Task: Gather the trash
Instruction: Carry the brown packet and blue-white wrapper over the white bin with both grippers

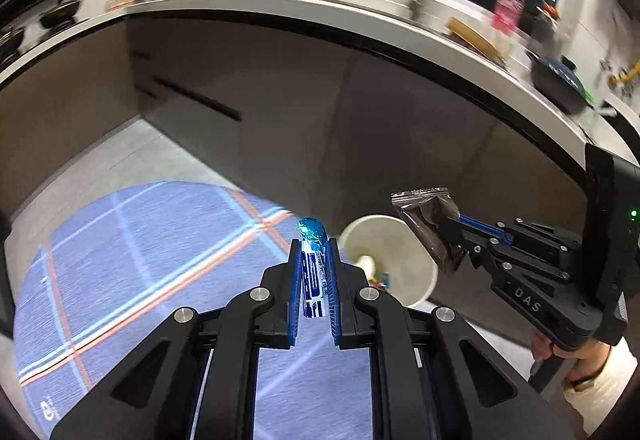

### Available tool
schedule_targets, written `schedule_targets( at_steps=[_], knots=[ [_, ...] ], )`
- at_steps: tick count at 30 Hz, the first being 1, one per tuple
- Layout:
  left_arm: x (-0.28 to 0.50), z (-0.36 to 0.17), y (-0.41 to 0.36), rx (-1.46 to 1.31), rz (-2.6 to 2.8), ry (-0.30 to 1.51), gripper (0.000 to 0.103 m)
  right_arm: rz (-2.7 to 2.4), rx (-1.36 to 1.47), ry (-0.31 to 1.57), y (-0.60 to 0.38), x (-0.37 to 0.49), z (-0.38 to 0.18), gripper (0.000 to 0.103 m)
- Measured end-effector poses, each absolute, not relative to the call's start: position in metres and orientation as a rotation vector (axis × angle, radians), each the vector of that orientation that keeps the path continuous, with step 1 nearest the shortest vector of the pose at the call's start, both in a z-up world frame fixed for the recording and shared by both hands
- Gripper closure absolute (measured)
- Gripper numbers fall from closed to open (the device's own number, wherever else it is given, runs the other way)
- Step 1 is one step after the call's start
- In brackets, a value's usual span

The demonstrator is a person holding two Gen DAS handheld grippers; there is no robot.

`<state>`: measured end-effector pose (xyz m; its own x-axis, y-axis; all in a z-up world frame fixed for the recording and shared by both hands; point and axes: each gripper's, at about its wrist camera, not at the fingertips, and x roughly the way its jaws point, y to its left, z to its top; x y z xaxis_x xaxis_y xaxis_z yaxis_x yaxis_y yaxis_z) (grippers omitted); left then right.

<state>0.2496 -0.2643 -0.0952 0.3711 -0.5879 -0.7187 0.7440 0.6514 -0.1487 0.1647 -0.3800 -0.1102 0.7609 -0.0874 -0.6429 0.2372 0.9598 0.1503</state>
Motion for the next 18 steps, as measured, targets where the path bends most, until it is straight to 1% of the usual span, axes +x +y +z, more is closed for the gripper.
schedule_targets(
  at_steps=[8,18],
  knots=[
    [0.236,-0.126,-0.338,0.264,-0.953,0.902,0.092,-0.274,0.315,0.730,-0.441,0.123,-0.152,0.098],
    [0.240,-0.188,-0.428,0.370,-0.999,1.019,0.092,-0.305,0.413,0.824,-0.492,0.124,-0.221,0.097]
  ],
)
